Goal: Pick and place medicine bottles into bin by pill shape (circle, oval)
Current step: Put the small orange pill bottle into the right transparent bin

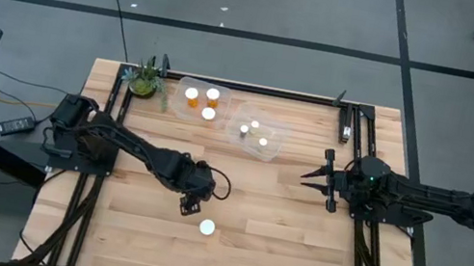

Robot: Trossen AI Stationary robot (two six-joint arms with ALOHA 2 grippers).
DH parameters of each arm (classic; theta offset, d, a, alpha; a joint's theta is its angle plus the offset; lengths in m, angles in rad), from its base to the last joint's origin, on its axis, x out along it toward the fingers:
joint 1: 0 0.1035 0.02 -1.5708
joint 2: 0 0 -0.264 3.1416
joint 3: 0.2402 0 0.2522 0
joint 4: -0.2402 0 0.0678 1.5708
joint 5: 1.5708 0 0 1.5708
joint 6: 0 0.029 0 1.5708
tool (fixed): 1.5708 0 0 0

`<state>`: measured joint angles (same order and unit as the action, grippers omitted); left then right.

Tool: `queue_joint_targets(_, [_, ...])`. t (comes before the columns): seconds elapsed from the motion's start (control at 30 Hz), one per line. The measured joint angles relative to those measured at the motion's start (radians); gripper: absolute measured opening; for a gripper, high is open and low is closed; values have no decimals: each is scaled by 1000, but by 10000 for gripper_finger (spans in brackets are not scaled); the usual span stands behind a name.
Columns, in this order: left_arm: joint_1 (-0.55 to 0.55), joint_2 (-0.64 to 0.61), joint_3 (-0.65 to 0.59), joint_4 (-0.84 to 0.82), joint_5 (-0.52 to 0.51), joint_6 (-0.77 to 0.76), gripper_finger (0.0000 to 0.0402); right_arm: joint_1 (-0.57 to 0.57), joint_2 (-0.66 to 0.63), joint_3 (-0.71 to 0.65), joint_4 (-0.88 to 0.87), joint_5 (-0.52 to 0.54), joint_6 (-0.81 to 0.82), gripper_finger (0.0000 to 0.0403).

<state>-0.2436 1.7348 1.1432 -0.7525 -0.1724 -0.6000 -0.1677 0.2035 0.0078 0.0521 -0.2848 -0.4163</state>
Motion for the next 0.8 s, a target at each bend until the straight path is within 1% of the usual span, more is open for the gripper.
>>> queue_joint_targets(0.1, [-3, 0, -28, 20, 1, -20, 271, 0, 0, 0, 0, 0, 0, 93])
queue_joint_targets(0.33, [-3, 0, -27, 18, 13, -20, 243, 0, 0, 0, 0, 0, 0, 93])
queue_joint_targets(0.47, [-3, 0, -27, 15, 38, -18, 217, 0, 0, 0, 0, 0, 0, 93])
queue_joint_targets(0.8, [0, 0, -27, -3, 39, -17, 141, 0, 0, 0, 1, 0, 0, 93])
